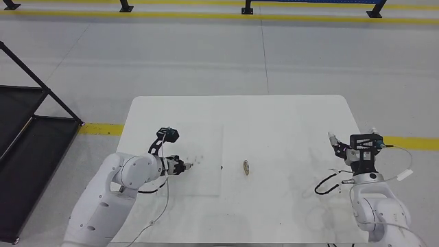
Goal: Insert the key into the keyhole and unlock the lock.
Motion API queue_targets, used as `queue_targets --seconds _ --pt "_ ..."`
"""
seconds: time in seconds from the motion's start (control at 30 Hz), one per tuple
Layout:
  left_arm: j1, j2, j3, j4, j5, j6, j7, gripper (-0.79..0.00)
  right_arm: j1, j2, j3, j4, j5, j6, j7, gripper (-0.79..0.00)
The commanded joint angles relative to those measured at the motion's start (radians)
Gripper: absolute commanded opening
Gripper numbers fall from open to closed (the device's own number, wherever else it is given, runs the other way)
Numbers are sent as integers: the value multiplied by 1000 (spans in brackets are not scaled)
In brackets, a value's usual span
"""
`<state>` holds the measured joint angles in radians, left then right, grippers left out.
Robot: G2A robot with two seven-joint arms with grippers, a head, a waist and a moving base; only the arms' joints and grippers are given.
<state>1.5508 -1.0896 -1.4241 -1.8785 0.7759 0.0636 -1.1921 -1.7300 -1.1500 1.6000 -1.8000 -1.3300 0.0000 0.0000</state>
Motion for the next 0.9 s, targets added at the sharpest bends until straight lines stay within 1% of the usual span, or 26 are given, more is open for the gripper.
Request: queue_targets --seconds 0.0,0.2,0.37,0.53,0.63,0.87 --pt "-3 1 5 7 1 1 4 -449 0 0 0 0 0 0 0 0" --pt "-18 1 24 28 0 3 13 -468 0 0 0 0 0 0 0 0" --pt "-29 2 42 45 -5 4 17 -499 0 0 0 0 0 0 0 0" --pt "-38 3 56 55 -5 5 20 -542 0 0 0 0 0 0 0 0" --pt "-41 4 60 57 -2 8 24 -588 0 0 0 0 0 0 0 0" --pt "-40 7 67 58 0 14 26 -610 0 0 0 0 0 0 0 0"
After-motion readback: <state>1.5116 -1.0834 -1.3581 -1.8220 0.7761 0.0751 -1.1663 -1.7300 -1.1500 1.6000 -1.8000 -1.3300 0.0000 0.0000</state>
